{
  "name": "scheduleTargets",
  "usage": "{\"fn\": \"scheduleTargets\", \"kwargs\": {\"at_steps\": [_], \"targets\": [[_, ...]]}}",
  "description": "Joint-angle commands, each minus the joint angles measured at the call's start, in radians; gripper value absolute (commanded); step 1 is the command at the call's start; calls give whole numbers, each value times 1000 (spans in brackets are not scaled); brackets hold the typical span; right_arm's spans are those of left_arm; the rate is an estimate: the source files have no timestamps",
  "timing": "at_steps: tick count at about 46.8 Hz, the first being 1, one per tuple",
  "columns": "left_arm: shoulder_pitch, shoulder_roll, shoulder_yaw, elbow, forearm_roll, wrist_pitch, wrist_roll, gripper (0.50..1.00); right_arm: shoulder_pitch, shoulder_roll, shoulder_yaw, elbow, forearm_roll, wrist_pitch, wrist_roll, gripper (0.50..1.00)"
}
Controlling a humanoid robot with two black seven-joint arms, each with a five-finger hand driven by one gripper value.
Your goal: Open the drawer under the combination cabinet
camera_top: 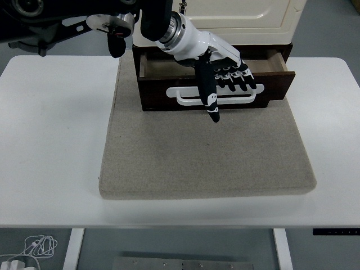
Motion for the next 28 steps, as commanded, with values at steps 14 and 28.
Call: {"fn": "scheduleTargets", "kwargs": {"at_steps": [14, 28], "targets": [[22, -9, 10, 3, 12, 35, 0, 996, 0, 0, 0, 0, 0, 0, 0, 928], [23, -8, 11, -3, 12, 30, 2, 999, 0, 0, 0, 0, 0, 0, 0, 928]]}}
